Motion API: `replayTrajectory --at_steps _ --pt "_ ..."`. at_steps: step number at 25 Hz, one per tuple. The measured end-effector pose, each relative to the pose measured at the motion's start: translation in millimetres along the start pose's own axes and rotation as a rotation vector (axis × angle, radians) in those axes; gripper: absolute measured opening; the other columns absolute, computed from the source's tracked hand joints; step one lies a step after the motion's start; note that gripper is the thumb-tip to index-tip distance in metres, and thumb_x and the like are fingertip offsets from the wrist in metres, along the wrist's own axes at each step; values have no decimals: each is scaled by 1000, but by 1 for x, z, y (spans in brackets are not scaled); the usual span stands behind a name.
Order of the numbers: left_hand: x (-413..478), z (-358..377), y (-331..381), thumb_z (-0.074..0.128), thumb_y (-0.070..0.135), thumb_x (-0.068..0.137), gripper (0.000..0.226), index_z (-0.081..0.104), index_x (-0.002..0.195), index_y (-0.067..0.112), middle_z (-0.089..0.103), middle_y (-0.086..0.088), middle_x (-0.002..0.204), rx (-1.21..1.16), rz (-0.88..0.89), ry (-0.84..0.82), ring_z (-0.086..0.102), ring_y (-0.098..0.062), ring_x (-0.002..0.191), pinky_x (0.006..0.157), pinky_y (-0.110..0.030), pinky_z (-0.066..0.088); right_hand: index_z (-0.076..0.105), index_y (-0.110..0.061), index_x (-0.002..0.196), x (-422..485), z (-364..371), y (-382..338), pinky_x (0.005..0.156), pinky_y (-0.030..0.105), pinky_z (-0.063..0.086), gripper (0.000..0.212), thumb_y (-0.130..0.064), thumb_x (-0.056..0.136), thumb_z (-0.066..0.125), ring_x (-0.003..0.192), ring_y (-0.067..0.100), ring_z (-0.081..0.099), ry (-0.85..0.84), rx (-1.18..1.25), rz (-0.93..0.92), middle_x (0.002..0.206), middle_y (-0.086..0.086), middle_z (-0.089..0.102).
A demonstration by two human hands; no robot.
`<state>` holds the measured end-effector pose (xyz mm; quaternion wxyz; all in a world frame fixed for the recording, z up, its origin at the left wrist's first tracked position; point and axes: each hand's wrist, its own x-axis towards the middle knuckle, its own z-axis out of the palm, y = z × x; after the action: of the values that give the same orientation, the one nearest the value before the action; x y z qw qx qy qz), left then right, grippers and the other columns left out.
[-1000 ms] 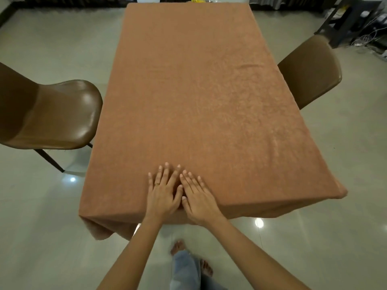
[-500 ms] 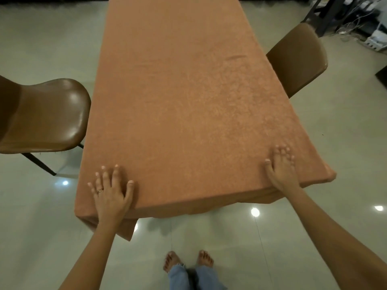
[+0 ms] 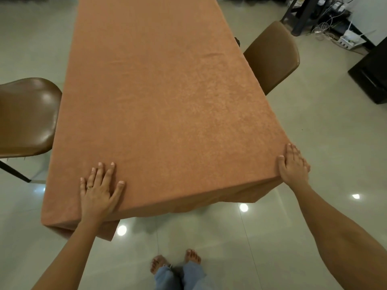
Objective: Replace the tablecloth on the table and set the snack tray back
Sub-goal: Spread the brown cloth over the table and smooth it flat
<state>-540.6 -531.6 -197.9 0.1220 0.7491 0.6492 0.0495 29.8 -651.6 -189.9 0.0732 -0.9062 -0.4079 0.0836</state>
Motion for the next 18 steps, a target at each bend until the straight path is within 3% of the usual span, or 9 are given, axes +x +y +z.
replayTrajectory --at_steps 4,8,13,16,18 --pt "-7 7 7 15 68 87 71 10 151 38 14 -3 159 5 -3 -20 11 -25 146 116 -48 -1 17 -12 151 -6 3 -12 118 50 4 65 -42 93 19 146 29 11 2 25 23 158 14 17" --pt "-8 6 23 13 67 88 71 8 152 36 12 -3 160 8 10 -20 8 -25 147 117 -50 -2 15 -24 153 -12 -2 6 117 46 4 68 -56 92 10 147 24 9 -19 7 -45 160 7 13" --pt "-2 11 69 19 67 88 72 21 151 31 17 -5 159 -10 41 11 14 -25 146 116 -49 2 14 -17 153 19 -16 25 117 55 2 76 -48 84 6 147 34 -1 -79 -22 143 160 12 1" --pt "11 -1 54 23 65 89 71 28 148 27 24 -8 156 -67 -22 95 22 -30 142 116 -51 9 11 -15 153 14 -11 -18 117 52 3 70 -49 92 16 147 33 1 -35 36 10 159 15 2" --pt "17 -6 29 19 69 86 74 18 151 32 15 -9 159 -41 -130 89 11 -32 145 115 -52 -3 11 -25 153 4 1 -34 117 47 0 68 -59 94 18 147 30 3 -66 46 -90 160 11 7"
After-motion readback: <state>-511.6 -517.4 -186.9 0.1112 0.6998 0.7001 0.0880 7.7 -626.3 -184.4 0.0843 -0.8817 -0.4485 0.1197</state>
